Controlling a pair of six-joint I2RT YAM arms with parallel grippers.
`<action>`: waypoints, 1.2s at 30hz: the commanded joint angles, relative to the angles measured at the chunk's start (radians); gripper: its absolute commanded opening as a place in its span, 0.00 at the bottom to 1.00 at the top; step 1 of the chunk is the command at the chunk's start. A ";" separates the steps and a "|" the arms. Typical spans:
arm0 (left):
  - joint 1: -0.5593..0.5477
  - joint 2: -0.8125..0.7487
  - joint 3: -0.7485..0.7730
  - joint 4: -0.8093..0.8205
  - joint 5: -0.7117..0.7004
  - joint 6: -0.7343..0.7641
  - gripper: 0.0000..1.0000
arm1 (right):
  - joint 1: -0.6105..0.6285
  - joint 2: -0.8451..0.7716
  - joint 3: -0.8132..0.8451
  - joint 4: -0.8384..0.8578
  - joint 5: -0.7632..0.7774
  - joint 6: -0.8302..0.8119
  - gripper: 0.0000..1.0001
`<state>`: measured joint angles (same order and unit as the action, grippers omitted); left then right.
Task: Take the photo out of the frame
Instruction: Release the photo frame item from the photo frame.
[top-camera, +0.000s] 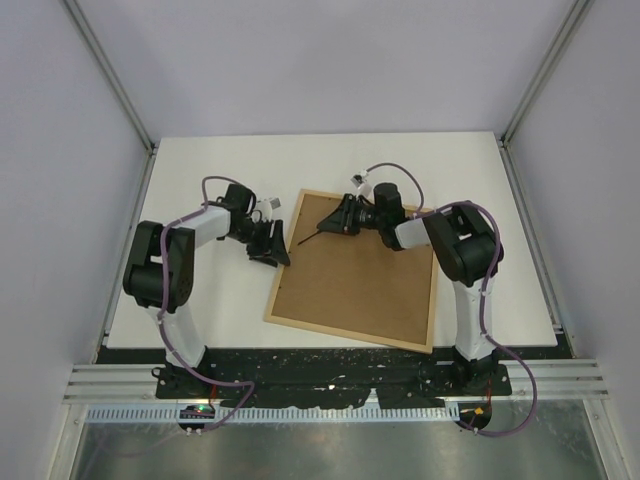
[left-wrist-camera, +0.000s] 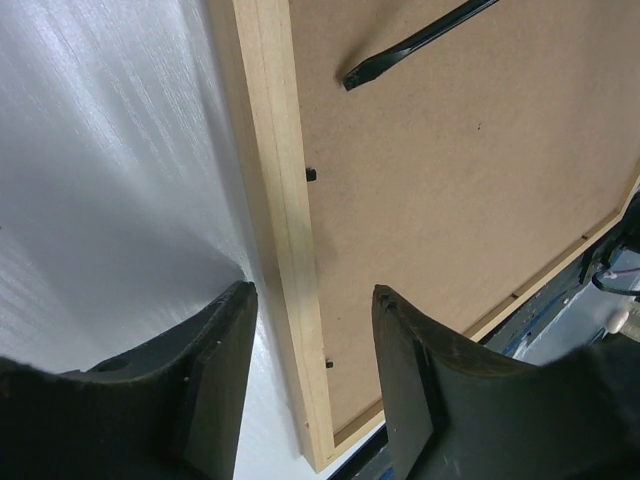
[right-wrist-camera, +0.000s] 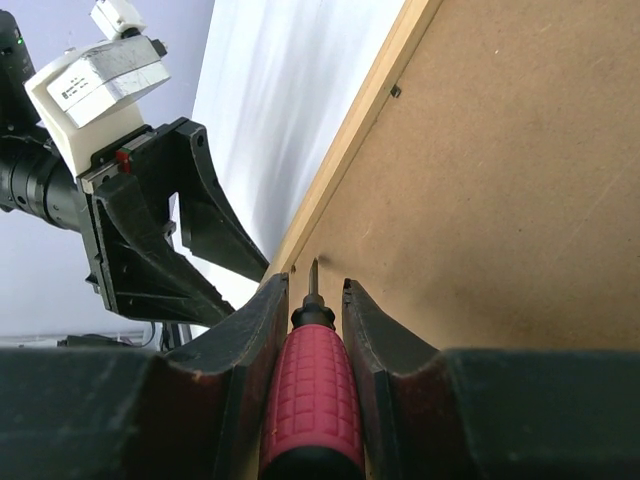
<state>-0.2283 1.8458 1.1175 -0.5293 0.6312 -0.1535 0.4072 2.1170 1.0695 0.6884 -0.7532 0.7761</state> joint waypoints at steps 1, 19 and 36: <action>0.003 0.029 -0.033 0.020 0.019 -0.032 0.51 | 0.015 0.000 -0.006 0.091 -0.035 0.022 0.08; -0.046 0.050 -0.048 0.029 -0.074 -0.103 0.34 | 0.041 -0.046 -0.072 0.091 -0.009 0.049 0.08; -0.108 0.069 -0.018 -0.012 -0.220 -0.103 0.38 | -0.021 -0.095 -0.092 0.154 -0.040 0.097 0.08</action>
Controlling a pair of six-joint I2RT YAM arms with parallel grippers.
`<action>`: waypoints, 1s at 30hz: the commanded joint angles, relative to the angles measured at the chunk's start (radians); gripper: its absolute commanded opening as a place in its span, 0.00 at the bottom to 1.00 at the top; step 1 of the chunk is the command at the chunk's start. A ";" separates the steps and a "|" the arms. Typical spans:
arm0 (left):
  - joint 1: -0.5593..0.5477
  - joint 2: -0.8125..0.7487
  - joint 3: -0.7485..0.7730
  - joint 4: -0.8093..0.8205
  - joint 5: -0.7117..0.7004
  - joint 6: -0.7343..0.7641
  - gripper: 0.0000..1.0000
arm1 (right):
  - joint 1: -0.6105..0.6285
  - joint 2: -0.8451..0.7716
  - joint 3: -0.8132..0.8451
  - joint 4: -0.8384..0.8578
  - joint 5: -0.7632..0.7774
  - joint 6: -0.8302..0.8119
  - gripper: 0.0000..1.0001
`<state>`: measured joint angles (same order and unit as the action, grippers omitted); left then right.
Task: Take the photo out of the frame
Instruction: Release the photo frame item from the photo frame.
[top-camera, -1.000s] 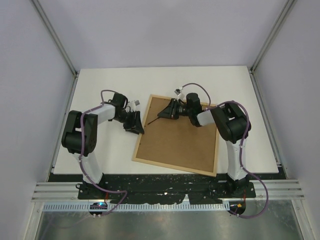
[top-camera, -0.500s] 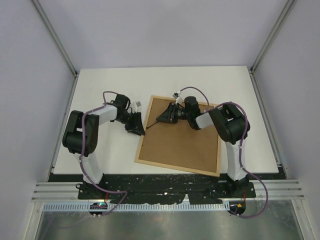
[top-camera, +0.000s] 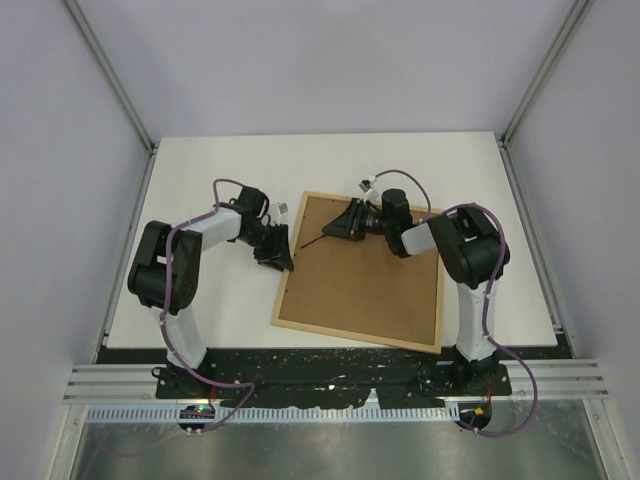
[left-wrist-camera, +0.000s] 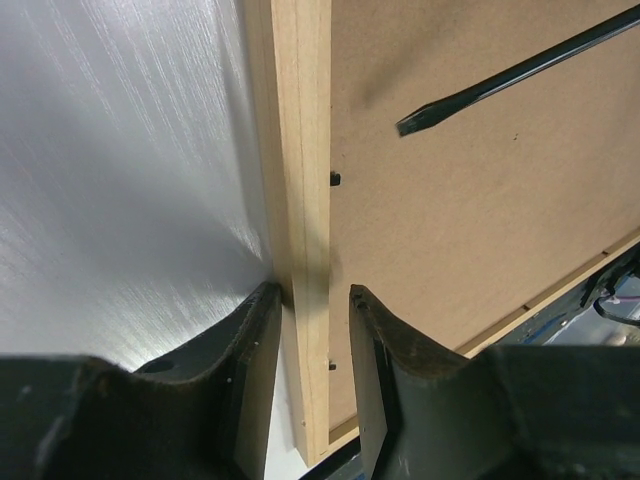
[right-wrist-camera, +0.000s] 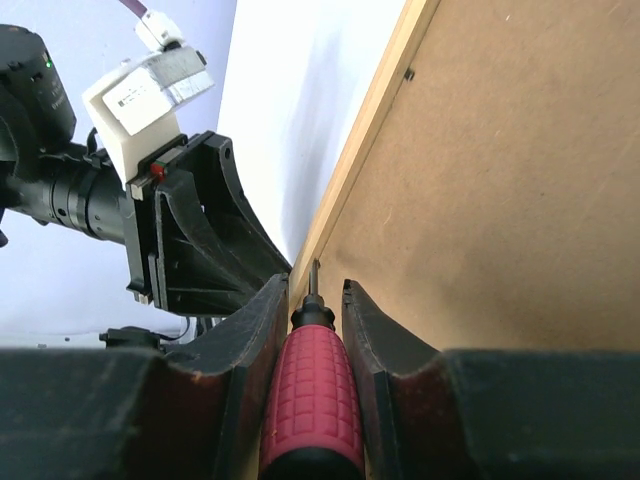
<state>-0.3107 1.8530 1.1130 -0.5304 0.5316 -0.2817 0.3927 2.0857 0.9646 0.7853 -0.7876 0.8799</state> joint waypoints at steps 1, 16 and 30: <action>-0.028 0.061 -0.010 -0.013 -0.124 0.026 0.37 | -0.005 -0.050 0.020 0.054 -0.006 -0.007 0.08; -0.056 0.075 0.004 -0.029 -0.151 0.032 0.30 | 0.035 -0.004 0.028 0.049 -0.012 -0.061 0.08; -0.057 0.081 0.007 -0.036 -0.157 0.033 0.31 | 0.003 -0.047 0.002 -0.023 0.005 -0.153 0.08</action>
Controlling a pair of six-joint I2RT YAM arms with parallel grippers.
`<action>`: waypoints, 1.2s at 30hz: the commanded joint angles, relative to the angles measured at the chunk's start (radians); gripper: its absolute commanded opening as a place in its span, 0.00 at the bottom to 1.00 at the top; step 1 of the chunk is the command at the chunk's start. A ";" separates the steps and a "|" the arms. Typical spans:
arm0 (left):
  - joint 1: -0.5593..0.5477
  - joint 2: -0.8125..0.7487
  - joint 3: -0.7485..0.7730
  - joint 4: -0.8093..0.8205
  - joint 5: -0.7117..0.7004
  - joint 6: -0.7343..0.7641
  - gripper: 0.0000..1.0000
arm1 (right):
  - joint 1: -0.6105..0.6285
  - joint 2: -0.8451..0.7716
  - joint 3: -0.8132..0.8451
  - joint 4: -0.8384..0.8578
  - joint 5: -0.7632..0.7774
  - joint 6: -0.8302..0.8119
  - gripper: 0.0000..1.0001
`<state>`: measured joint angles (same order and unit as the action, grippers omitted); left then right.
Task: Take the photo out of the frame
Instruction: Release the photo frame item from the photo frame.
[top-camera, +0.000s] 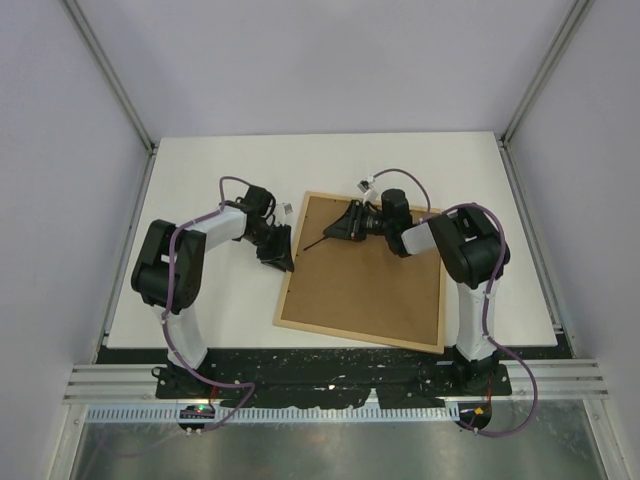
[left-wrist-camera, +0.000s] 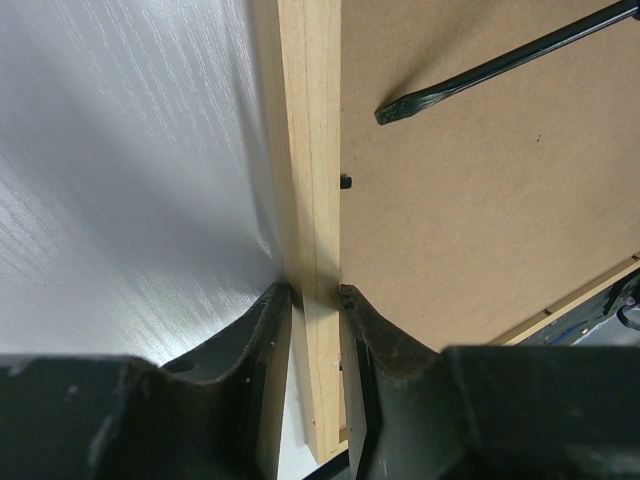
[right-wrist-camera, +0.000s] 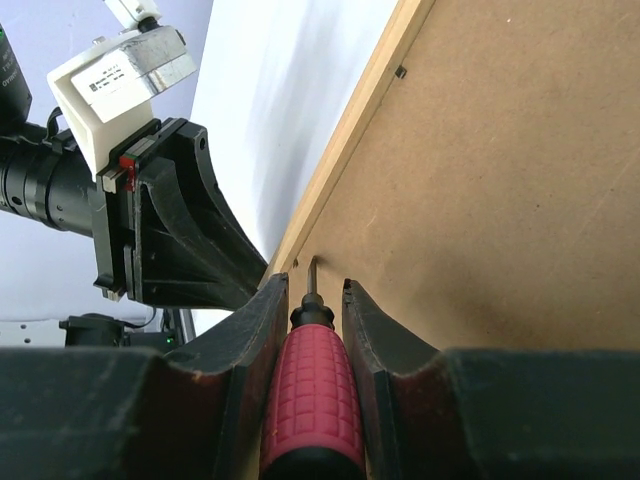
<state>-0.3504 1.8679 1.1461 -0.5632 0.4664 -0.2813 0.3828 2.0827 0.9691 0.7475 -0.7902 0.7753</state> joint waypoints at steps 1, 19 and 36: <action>-0.018 0.066 -0.026 -0.003 -0.092 0.031 0.30 | 0.018 -0.035 -0.001 0.016 0.006 -0.047 0.08; -0.036 0.071 -0.025 -0.003 -0.081 0.036 0.25 | 0.090 0.030 0.010 0.043 0.032 0.016 0.08; -0.067 0.048 -0.023 0.011 -0.092 0.040 0.18 | 0.266 -0.107 0.411 -0.804 0.266 -0.122 0.08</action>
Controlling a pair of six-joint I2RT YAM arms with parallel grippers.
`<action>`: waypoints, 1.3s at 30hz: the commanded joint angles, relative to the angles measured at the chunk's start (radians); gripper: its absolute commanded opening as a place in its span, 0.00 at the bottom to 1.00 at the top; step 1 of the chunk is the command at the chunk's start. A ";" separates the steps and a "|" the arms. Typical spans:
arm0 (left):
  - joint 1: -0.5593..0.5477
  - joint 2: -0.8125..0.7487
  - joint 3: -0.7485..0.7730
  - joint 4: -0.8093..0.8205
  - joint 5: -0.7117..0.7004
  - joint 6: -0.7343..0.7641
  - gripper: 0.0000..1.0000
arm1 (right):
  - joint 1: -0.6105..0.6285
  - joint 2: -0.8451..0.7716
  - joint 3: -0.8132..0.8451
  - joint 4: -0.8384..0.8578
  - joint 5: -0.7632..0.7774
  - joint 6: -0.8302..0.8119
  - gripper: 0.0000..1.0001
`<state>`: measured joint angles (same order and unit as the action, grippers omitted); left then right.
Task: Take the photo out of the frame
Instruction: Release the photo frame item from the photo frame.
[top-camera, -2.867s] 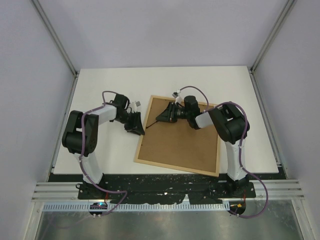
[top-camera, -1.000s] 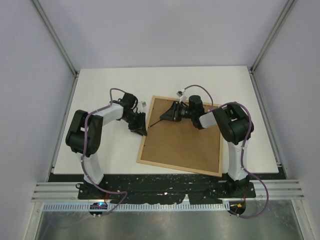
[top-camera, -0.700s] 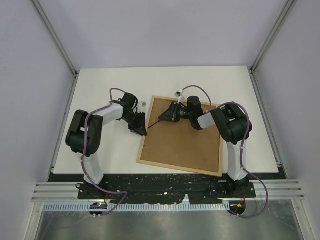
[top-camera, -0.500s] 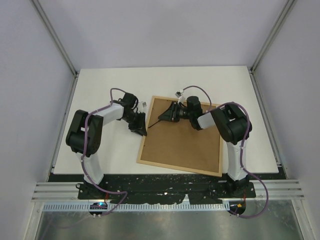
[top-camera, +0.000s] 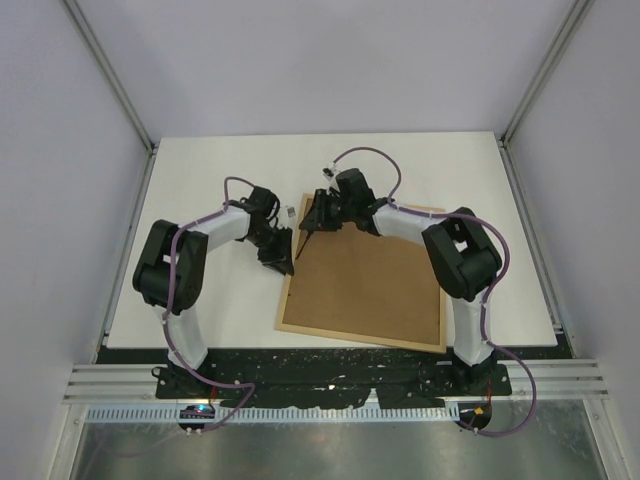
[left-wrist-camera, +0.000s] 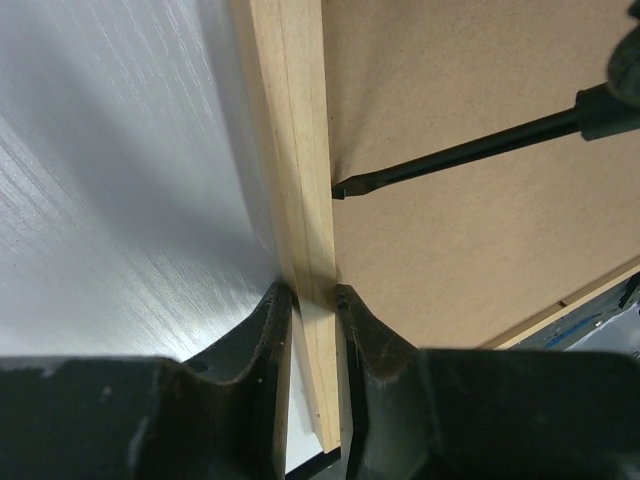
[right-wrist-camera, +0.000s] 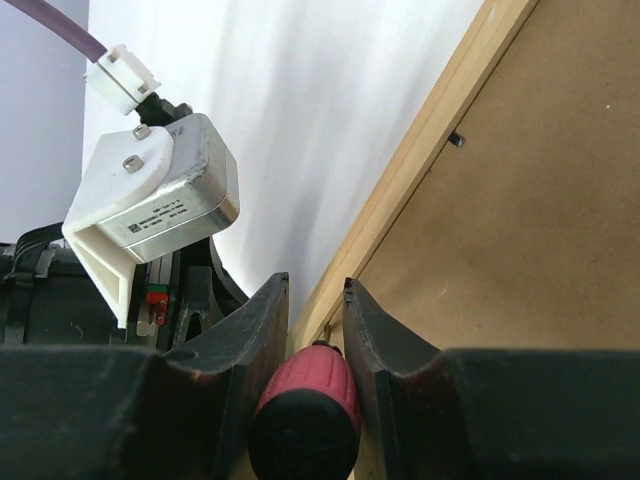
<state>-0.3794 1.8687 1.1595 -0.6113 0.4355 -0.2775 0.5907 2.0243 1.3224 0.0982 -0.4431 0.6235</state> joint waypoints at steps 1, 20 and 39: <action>-0.039 0.046 -0.037 0.061 -0.061 0.037 0.18 | 0.058 -0.049 0.069 -0.161 -0.088 0.031 0.08; 0.120 0.020 0.130 0.006 0.092 0.057 0.54 | -0.281 0.002 0.104 0.199 -0.385 0.045 0.08; 0.053 0.339 0.551 -0.211 0.020 -0.014 0.59 | -0.307 0.352 0.402 0.209 -0.416 0.076 0.08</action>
<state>-0.3000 2.1876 1.6840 -0.7776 0.4786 -0.2817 0.2863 2.3745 1.6451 0.2832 -0.8284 0.6922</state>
